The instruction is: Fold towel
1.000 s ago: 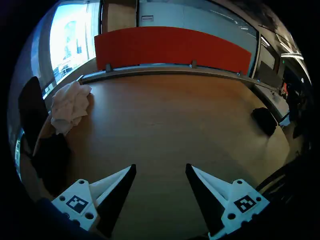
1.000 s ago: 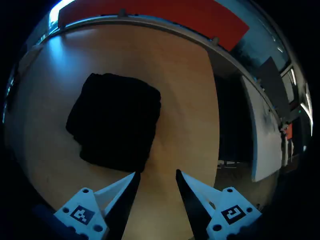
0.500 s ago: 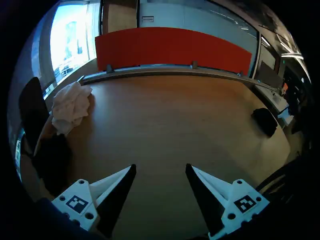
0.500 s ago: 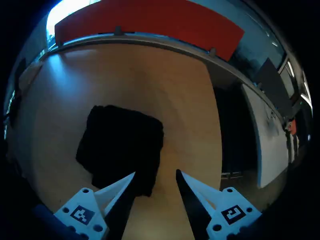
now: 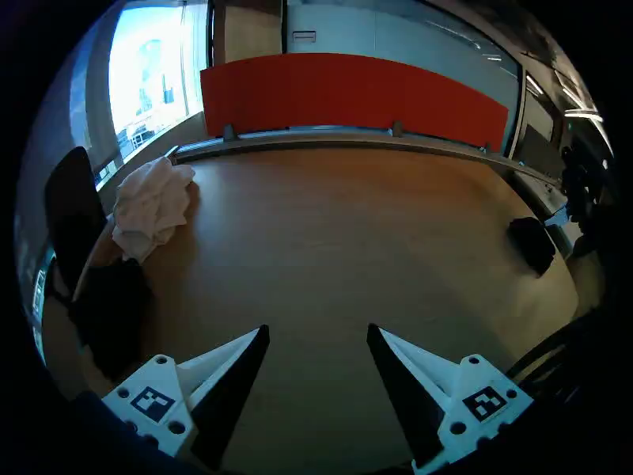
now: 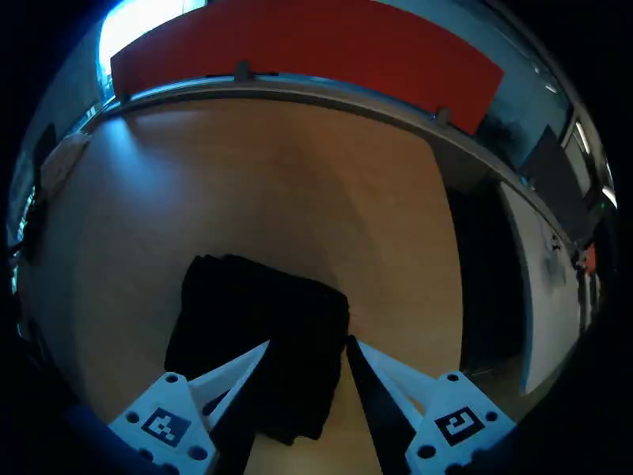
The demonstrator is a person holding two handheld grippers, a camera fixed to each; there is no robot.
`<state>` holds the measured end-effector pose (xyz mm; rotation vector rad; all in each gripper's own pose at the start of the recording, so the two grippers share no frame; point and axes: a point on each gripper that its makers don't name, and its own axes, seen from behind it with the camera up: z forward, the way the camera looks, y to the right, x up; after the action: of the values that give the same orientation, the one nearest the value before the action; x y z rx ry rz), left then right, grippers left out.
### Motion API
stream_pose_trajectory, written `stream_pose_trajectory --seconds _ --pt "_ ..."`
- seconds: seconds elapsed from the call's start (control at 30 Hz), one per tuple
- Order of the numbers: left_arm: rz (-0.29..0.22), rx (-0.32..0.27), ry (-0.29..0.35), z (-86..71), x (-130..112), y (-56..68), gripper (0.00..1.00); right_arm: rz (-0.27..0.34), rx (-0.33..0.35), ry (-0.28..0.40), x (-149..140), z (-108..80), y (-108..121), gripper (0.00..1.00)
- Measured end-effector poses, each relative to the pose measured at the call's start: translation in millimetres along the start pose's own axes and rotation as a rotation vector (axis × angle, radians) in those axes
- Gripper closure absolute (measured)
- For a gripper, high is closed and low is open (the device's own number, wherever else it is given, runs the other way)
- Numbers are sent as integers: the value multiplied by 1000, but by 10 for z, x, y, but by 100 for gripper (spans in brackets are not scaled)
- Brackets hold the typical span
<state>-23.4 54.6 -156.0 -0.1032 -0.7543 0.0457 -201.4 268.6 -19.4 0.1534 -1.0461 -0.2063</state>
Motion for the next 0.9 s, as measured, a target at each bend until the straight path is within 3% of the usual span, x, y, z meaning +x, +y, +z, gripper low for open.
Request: stream_pose_trajectory --seconds 0.13,0.27,0.43,0.53,0.9 --pt "-5 10 -6 -14 -17 -26 8 10 21 -5 43 92 -57 39" --pt "-5 19 -11 -22 -30 -53 8 25 34 -12 60 171 -87 50" --pt "-8 26 -15 -24 -30 -72 8 39 45 -10 88 231 -107 80" --pt "-9 29 -16 -18 -29 -74 8 37 45 -6 103 251 -106 90" --pt "-5 27 -15 13 1 -50 8 -6 61 62 274 219 -183 94"
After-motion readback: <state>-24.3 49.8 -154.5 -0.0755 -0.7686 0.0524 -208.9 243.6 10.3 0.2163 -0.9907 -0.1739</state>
